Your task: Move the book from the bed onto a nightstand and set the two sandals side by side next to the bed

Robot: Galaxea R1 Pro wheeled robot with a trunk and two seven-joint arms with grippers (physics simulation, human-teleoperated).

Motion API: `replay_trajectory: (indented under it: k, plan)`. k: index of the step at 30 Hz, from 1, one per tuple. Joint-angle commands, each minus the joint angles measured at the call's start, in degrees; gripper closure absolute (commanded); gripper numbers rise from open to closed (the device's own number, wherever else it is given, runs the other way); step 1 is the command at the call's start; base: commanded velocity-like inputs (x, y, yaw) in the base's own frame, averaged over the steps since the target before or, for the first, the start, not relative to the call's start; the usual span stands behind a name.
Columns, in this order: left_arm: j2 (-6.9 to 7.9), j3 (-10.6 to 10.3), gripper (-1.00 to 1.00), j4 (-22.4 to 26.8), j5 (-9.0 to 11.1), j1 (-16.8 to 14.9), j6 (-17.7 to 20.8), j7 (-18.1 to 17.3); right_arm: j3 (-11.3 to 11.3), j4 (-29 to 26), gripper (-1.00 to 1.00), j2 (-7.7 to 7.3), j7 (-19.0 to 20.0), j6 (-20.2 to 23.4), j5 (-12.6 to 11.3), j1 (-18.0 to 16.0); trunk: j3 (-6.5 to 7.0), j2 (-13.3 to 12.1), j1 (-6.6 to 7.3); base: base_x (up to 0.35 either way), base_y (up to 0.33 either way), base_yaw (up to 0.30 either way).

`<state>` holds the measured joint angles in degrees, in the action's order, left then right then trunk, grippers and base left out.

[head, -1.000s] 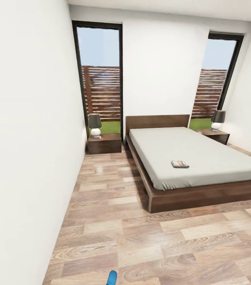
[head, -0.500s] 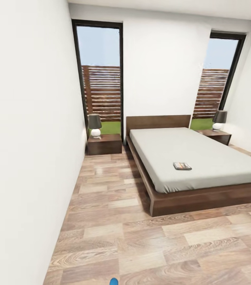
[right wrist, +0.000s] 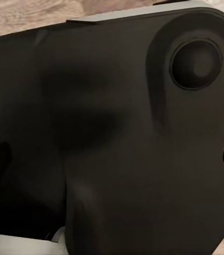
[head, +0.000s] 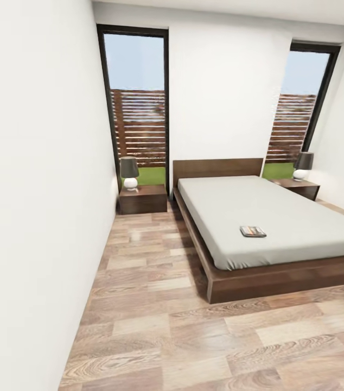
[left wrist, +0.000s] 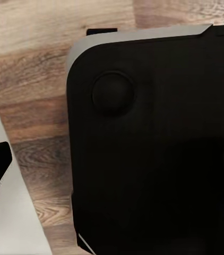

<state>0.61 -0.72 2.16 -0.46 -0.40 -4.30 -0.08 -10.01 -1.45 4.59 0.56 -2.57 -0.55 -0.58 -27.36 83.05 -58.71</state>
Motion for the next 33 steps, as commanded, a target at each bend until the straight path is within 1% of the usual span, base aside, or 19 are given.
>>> replay_trajectory:
  k: [1, 19, 33]
  plan:
    - [0.01, -0.07, -1.0, -0.05, -0.05, -0.04, -0.23, -0.01, -0.36, 0.04, -1.0, 0.0, 0.06, -0.22, -0.06, -0.03, -0.06, 0.03, -0.02, 0.161, 0.001, 0.0]
    - [-0.01, -0.07, -1.0, -0.05, -0.07, -0.04, -0.38, -0.01, -0.36, 0.04, -1.0, 0.01, 0.06, -0.22, -0.06, -0.03, -0.06, 0.03, -0.02, 0.076, 0.014, 0.0]
    - [0.0, -0.08, -1.0, -0.05, -0.07, -0.04, -0.39, 0.0, -0.36, 0.04, -1.0, -0.01, 0.06, -0.19, -0.06, -0.03, -0.06, 0.03, -0.02, 0.018, 0.008, 0.0]
